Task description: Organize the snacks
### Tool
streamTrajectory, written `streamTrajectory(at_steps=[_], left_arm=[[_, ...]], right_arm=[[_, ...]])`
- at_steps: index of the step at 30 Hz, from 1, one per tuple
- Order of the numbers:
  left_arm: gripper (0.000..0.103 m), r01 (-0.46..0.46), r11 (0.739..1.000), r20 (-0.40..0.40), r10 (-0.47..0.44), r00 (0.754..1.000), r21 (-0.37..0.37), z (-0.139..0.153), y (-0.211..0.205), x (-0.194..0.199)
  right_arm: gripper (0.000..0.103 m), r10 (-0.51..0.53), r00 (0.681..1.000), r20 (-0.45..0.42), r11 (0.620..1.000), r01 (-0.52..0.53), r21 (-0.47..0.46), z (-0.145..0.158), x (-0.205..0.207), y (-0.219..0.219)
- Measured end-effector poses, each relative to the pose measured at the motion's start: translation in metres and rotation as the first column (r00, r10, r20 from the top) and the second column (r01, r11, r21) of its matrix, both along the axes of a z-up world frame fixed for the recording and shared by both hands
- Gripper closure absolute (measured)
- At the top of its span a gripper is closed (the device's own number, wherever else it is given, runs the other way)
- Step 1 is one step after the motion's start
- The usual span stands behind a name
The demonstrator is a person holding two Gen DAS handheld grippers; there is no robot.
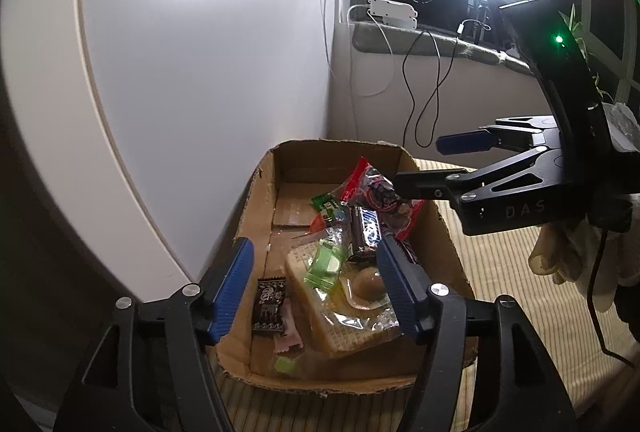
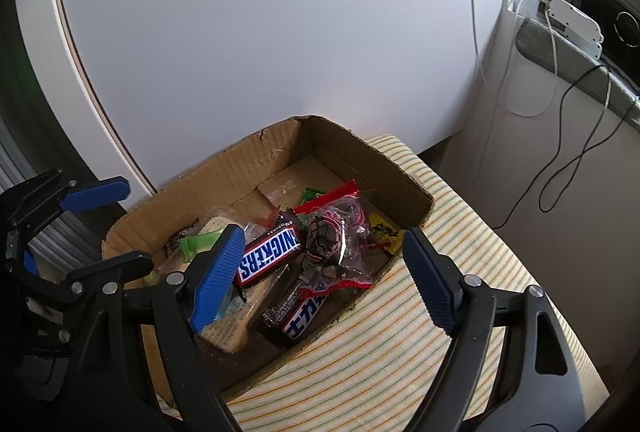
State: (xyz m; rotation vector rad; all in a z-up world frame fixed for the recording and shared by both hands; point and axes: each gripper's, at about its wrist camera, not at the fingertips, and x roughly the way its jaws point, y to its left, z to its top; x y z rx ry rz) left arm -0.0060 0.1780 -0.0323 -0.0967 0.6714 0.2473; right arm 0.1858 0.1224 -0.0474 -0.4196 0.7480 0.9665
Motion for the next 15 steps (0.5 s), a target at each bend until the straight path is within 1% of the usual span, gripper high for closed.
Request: streamTrajectory(at_steps=[7,11,15], left_arm=[[0.035,-0.025,1.000,0.005,0.025,1.000,0.001,0.004,0.000,-0.010],[0.033,-0.036,0.999,0.014,0.035,0.999,0.009,0.007,-0.005,-0.018],[0.027,-0.054,0.998,0.043,0.054,0.998,0.007,0.013,-0.011,-0.028]], right_arm=[[0.019,-0.031,0.999,-0.012,0.999,0.031,0.041,0.007,-0.012,-0.016],[0.019,-0.044,0.999,0.010,0.998,0.044,0.055,0.013,-0.027,-0.026],[0.019,-0.049,0.998,0.045,0.997,0.046,0.069,0.020,-0.045,-0.038]])
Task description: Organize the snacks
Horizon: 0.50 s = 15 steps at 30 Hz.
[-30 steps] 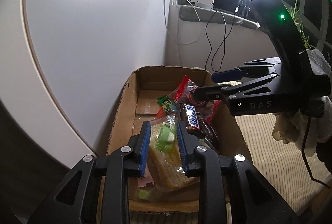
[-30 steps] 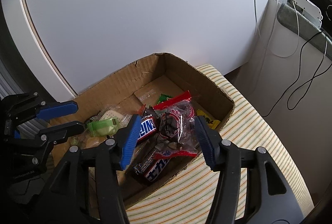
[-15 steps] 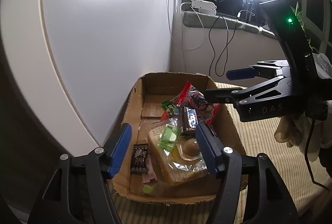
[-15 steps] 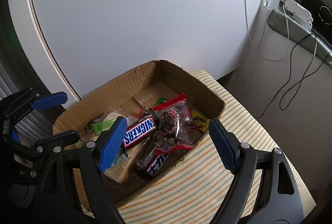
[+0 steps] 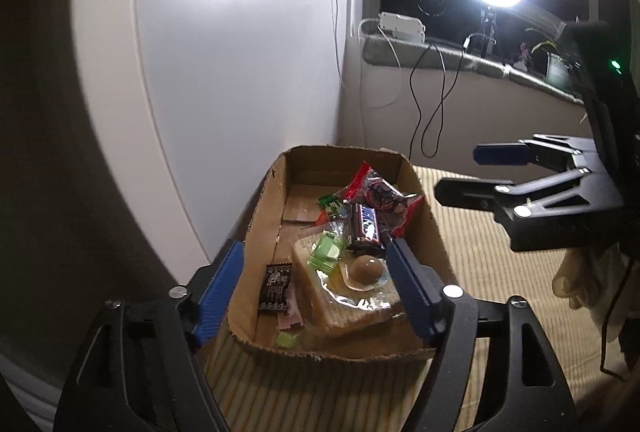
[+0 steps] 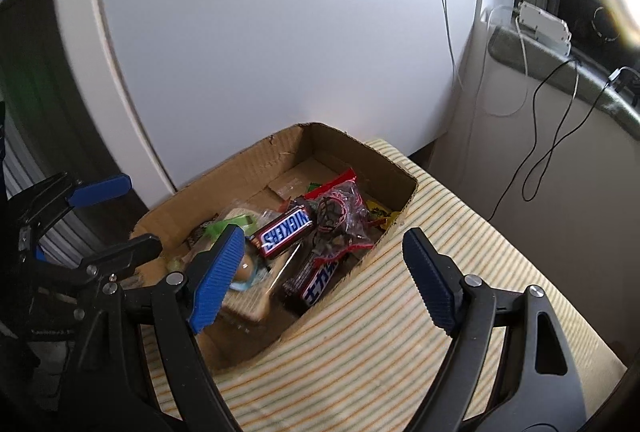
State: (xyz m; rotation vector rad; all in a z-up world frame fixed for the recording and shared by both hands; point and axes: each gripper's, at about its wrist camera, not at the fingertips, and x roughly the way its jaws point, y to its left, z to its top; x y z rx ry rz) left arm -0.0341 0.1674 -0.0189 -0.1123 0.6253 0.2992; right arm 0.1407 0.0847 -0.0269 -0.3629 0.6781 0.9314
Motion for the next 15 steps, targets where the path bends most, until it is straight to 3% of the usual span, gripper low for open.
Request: streamTrajectory(at_steps=[2,4,5,15], left_arm=[[0.026,-0.011,1.000,0.007,0.011,1.000,0.005,0.002,-0.003,-0.005],[0.022,-0.024,1.000,0.013,0.024,1.000,0.010,0.003,-0.006,-0.010],[0.022,-0.030,0.999,0.013,0.030,0.999,0.016,0.003,-0.008,-0.013],[0.022,-0.063,0.998,0.012,0.063,0.998,0.014,0.007,-0.022,-0.033]], right_arm=[[0.017,-0.001,1.000,0.018,1.000,0.001,0.008,0.004,-0.009,-0.007],[0.002,-0.006,0.999,0.035,1.000,0.005,0.022,0.008,-0.017,-0.014],[0.000,-0.009,0.999,0.048,0.999,0.008,0.036,0.010,-0.022,-0.019],[0.000,-0.050,0.996,0.074,0.997,0.045,0.070,0.019,-0.051,-0.057]])
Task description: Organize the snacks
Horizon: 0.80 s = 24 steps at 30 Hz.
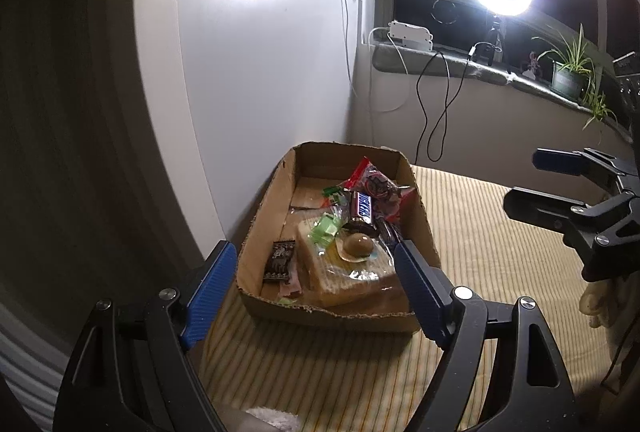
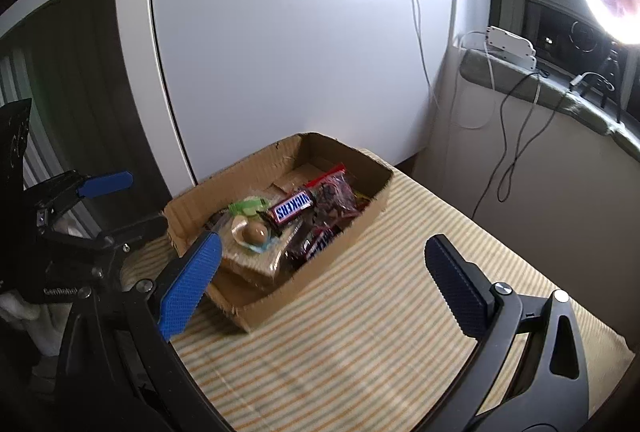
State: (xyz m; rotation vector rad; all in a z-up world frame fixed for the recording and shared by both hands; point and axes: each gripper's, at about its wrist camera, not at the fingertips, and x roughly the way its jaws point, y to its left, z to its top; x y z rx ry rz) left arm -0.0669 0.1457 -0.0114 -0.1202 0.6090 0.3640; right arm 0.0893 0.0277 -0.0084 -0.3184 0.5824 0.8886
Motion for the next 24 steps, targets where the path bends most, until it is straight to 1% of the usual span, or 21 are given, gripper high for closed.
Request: streamTrajectory(at_steps=[3,9,24], left_arm=[[0.021,-0.007,1.000,0.001,0.007,1.000,0.009,0.002,-0.004,-0.004],[0.021,-0.010,1.000,0.010,0.010,1.000,0.022,0.007,-0.010,-0.008],[0.021,-0.024,0.999,0.004,0.024,1.000,0.035,0.006,-0.012,-0.009]], right_arm=[[0.000,-0.022,1.000,0.005,1.000,0.022,-0.002,-0.001,-0.003,-0.011],[0.000,-0.041,0.999,-0.012,0.999,0.041,0.007,-0.005,-0.004,-0.024],[0.000,-0.041,0.999,0.005,0.999,0.041,-0.002,-0.007,-0.011,-0.026]])
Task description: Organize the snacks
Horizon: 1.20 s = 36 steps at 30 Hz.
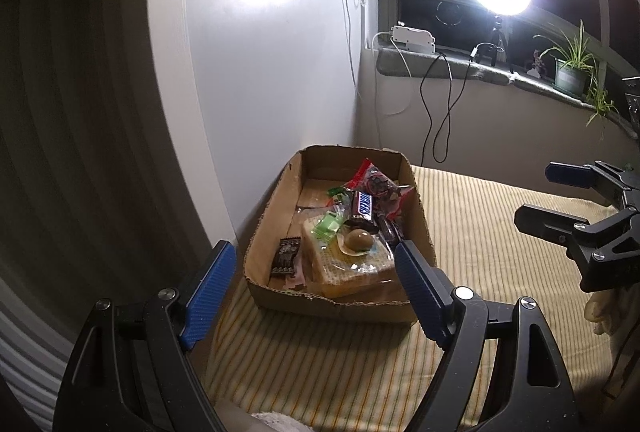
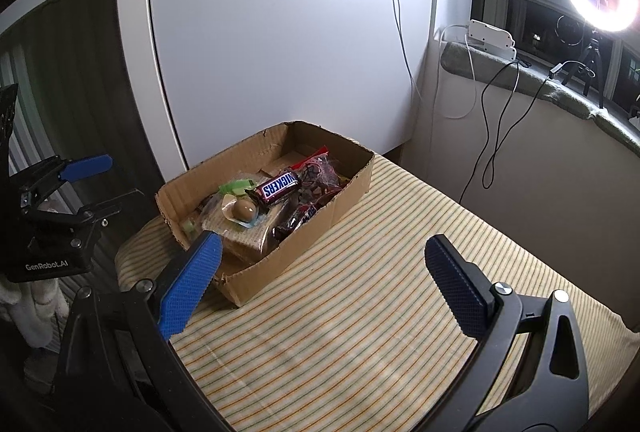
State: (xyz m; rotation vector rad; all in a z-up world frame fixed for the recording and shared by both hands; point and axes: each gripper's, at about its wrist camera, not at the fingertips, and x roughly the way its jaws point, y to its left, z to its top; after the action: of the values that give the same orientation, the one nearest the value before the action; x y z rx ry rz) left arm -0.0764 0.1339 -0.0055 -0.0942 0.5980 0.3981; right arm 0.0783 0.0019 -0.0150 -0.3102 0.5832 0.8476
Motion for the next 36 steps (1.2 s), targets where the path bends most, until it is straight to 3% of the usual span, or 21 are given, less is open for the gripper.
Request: streamTrajectory(at_steps=[36], left_arm=[[0.021,0.004,1.000,0.003,-0.004,1.000,-0.012,-0.0021,0.0052,-0.0015]], right_arm=[[0.000,-0.020,1.000,-0.010,1.000,0.019,-0.010,-0.0079,-0.0004,-0.0016]])
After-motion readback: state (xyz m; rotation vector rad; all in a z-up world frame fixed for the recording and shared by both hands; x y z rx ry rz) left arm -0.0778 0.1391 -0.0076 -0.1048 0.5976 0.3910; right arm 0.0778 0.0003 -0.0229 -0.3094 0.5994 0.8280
